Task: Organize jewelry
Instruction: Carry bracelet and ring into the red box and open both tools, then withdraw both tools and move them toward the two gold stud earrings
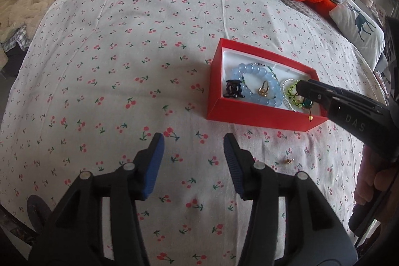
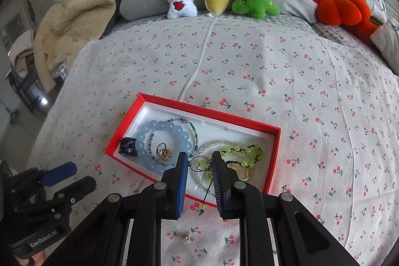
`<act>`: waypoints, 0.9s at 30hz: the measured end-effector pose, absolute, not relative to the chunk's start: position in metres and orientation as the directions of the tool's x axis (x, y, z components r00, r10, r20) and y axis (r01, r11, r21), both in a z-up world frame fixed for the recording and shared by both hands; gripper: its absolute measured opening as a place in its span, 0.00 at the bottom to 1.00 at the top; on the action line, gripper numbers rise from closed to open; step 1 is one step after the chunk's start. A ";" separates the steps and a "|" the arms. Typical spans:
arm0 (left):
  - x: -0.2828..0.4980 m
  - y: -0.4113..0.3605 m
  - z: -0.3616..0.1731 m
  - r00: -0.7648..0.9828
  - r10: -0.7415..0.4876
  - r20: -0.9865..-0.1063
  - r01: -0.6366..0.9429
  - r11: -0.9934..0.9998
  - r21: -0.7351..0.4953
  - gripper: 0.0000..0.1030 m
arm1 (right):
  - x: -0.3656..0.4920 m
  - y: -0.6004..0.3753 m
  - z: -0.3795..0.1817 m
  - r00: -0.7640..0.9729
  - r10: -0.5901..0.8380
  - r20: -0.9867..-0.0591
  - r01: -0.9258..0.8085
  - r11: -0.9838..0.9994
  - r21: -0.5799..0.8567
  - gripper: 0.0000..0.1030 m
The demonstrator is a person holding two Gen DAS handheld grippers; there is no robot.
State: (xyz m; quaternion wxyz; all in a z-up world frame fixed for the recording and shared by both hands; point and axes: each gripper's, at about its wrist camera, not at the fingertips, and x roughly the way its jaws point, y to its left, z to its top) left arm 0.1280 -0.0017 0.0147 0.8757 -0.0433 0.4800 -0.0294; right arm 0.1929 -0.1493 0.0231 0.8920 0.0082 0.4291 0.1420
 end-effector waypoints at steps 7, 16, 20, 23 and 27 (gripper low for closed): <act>0.119 0.004 0.005 0.495 -0.085 -0.865 0.018 0.996 -0.087 0.65 | 0.195 -0.145 0.024 0.596 0.252 -0.762 -0.243 0.961 0.128 0.19; 0.108 0.006 0.002 0.475 -0.086 -0.876 0.038 0.996 -0.077 0.73 | 0.186 -0.146 0.035 0.617 0.277 -0.737 -0.246 0.957 0.154 0.65; 0.102 0.007 0.003 0.478 -0.081 -0.875 0.050 0.997 -0.065 0.75 | 0.175 -0.146 0.043 0.634 0.265 -0.726 -0.266 0.957 0.117 0.65; 0.098 0.006 0.002 0.474 -0.079 -0.877 0.056 0.997 -0.059 0.75 | 0.166 -0.152 0.044 0.625 0.269 -0.733 -0.263 0.957 0.127 0.65; 0.092 0.003 0.001 0.468 -0.074 -0.880 0.071 0.996 -0.046 0.76 | 0.154 -0.161 0.040 0.603 0.266 -0.752 -0.250 0.958 0.138 0.66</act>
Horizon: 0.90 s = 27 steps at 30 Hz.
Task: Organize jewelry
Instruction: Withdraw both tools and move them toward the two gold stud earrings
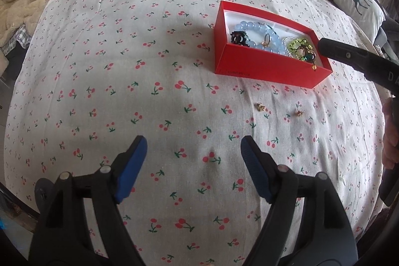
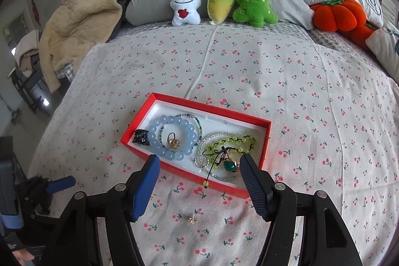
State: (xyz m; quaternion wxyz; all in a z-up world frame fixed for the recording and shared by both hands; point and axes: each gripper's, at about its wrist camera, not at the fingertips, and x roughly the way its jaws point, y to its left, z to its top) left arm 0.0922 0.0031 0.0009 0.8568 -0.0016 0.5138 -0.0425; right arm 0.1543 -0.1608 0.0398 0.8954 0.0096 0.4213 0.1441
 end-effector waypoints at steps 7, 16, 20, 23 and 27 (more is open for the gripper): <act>0.081 -0.002 -0.003 0.464 -0.071 -0.883 0.094 0.995 -0.030 0.76 | 0.132 -0.176 0.029 0.575 0.257 -0.777 -0.249 0.959 0.133 0.70; 0.066 -0.008 -0.019 0.461 -0.056 -0.886 0.132 0.991 0.006 0.76 | 0.113 -0.193 0.003 0.540 0.225 -0.811 -0.216 0.968 0.125 0.71; 0.062 -0.011 -0.024 0.480 -0.056 -0.876 0.152 0.988 0.020 0.76 | 0.108 -0.195 -0.009 0.522 0.207 -0.828 -0.224 0.969 0.101 0.71; 0.061 -0.013 -0.027 0.498 -0.060 -0.865 0.168 0.985 0.029 0.76 | 0.105 -0.194 -0.019 0.506 0.192 -0.841 -0.233 0.969 0.082 0.71; 0.063 -0.016 -0.029 0.525 -0.085 -0.847 0.196 0.980 0.024 0.76 | 0.103 -0.191 -0.029 0.487 0.181 -0.854 -0.246 0.967 0.064 0.71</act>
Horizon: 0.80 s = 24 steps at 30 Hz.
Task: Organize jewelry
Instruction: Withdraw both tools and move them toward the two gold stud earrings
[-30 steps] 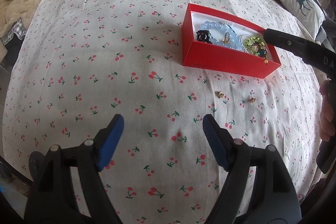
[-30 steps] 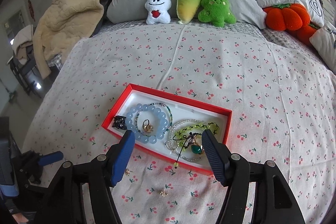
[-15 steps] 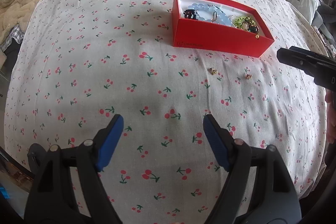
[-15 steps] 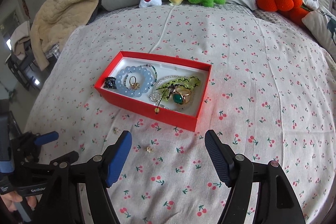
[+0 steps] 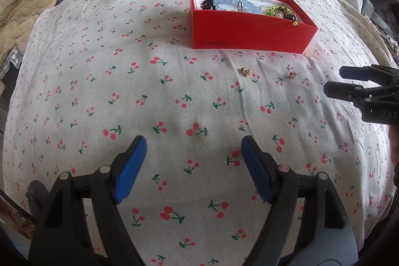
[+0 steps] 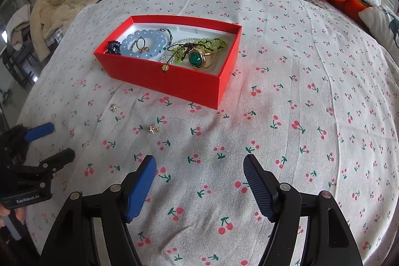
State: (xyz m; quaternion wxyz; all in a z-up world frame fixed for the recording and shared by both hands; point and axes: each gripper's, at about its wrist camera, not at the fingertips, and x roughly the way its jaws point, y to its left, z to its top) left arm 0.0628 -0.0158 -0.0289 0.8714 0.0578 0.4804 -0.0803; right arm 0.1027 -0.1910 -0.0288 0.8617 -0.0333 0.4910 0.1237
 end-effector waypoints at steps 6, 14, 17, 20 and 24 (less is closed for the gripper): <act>0.070 -0.026 -0.035 0.547 -0.144 -0.825 0.252 0.968 -0.001 0.76 | 0.101 -0.185 -0.041 0.471 0.166 -0.867 -0.265 0.963 0.040 0.71; 0.080 -0.040 -0.040 0.559 -0.167 -0.812 0.274 0.962 -0.010 0.72 | 0.099 -0.177 -0.050 0.479 0.146 -0.865 -0.302 0.953 -0.006 0.80; 0.084 -0.046 -0.041 0.562 -0.166 -0.810 0.275 0.961 -0.006 0.70 | 0.099 -0.174 -0.052 0.486 0.140 -0.862 -0.309 0.951 -0.020 0.83; 0.087 -0.052 -0.041 0.568 -0.168 -0.806 0.278 0.961 -0.004 0.68 | 0.098 -0.173 -0.053 0.494 0.137 -0.858 -0.317 0.948 -0.031 0.85; 0.091 -0.055 -0.039 0.574 -0.185 -0.798 0.278 0.960 -0.023 0.57 | 0.099 -0.173 -0.054 0.497 0.140 -0.856 -0.323 0.946 -0.033 0.87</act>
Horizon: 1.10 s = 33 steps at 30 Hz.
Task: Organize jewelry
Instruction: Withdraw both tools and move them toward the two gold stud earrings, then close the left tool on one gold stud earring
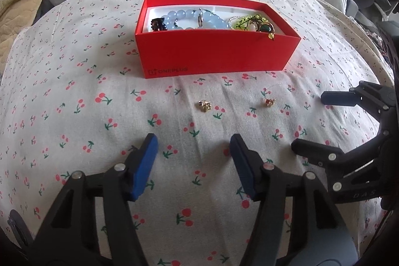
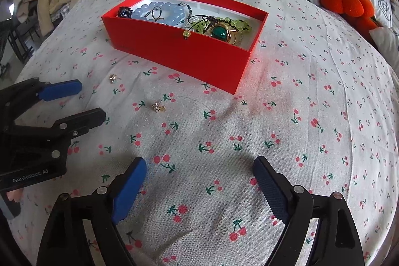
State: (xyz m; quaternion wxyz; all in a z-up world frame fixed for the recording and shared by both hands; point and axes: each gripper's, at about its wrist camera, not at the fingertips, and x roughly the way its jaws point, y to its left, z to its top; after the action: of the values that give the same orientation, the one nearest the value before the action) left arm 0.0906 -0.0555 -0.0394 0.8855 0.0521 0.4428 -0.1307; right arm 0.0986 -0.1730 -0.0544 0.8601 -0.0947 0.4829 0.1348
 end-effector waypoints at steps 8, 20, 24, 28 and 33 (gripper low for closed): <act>0.101 -0.054 -0.038 0.565 -0.249 -0.787 0.265 0.958 -0.112 0.33 | 0.099 -0.172 -0.054 0.495 0.139 -0.858 -0.328 0.944 -0.036 0.87; 0.112 -0.065 -0.040 0.570 -0.223 -0.791 0.231 0.967 -0.107 0.14 | 0.100 -0.172 -0.054 0.491 0.136 -0.861 -0.326 0.945 -0.037 0.87; 0.110 -0.065 -0.038 0.575 -0.213 -0.790 0.233 0.968 -0.091 0.05 | 0.100 -0.172 -0.052 0.494 0.144 -0.857 -0.323 0.946 -0.028 0.87; 0.104 -0.064 -0.031 0.585 -0.202 -0.786 0.244 0.967 -0.067 0.05 | 0.103 -0.170 -0.049 0.503 0.169 -0.848 -0.323 0.946 -0.003 0.87; 0.097 -0.057 -0.023 0.588 -0.193 -0.786 0.244 0.968 -0.055 0.05 | 0.110 -0.160 -0.049 0.499 0.184 -0.847 -0.315 0.949 0.021 0.86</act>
State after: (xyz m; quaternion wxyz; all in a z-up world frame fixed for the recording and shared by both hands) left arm 0.0966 -0.0572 -0.0226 0.8905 0.0296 0.4372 -0.1227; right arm 0.1102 -0.1598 -0.0489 0.8630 -0.0682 0.4793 0.1446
